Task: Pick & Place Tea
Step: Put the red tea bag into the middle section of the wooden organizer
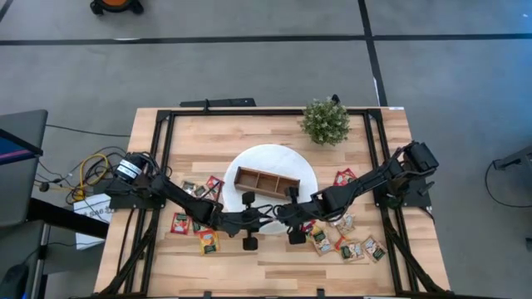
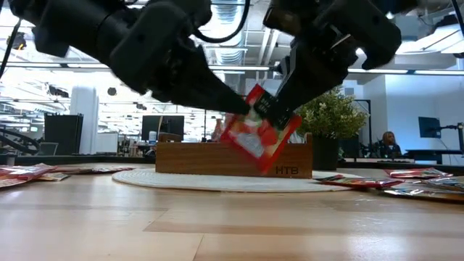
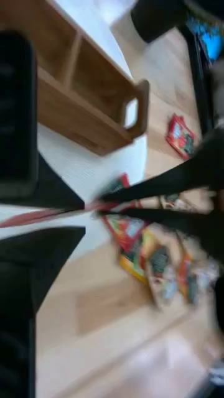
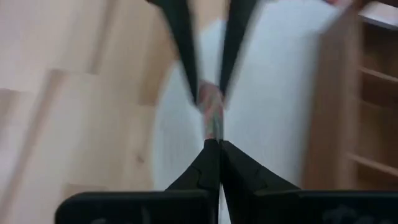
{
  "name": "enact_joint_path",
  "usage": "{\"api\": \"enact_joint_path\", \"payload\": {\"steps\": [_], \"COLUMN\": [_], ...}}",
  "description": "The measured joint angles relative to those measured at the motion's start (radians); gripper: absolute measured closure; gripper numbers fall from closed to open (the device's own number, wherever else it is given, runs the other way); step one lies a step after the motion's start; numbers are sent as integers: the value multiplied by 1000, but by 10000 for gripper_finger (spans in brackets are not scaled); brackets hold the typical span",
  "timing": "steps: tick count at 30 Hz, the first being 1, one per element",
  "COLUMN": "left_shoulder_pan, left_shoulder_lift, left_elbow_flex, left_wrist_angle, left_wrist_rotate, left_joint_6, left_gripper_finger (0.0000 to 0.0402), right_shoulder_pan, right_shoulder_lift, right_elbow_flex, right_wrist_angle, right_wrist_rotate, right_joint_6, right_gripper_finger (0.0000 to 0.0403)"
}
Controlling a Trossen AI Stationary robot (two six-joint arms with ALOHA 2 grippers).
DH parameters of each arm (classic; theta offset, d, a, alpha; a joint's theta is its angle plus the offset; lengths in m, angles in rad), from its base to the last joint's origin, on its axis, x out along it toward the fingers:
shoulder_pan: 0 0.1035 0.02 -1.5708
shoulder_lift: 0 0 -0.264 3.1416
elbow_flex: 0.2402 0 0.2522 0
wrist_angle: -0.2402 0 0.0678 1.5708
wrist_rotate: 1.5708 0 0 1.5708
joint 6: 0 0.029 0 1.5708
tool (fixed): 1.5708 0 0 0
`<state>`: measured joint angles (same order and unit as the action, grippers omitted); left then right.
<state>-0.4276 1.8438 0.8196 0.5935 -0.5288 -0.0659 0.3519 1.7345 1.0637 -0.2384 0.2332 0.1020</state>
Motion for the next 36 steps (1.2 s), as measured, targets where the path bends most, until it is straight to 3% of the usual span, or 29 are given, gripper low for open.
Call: {"api": "enact_joint_path", "payload": {"steps": [3, 7, 10, 12, 16, 27, 36], "left_shoulder_pan": [-22, -64, -91, -94, -96, -64, -42], "left_shoulder_lift": [-41, -135, -225, -276, -316, -306, -306], "left_elbow_flex": [0, 1, 2, 2, -5, -95, -99], "left_wrist_angle": [-72, -289, -533, -703, -927, -938, -981], "left_wrist_rotate": [-106, -311, -400, -400, -401, -370, -337], "left_joint_6": [-3, -77, -260, -416, -602, -666, -692], "left_gripper_finger": [290, 228, 210, 211, 230, 329, 397], "right_shoulder_pan": [-15, -68, -138, -186, -274, -333, -341], "right_shoulder_lift": [-28, -29, -16, 3, 66, 226, 235], "right_elbow_flex": [93, 262, 364, 398, 448, 507, 508], "right_wrist_angle": [-169, -431, -536, -578, -567, -574, -668], "right_wrist_rotate": [63, 79, 54, 27, -79, -101, -39], "right_joint_6": [4, 82, 115, 107, 50, -8, -5], "right_gripper_finger": [402, 402, 402, 402, 402, 403, 403]}}
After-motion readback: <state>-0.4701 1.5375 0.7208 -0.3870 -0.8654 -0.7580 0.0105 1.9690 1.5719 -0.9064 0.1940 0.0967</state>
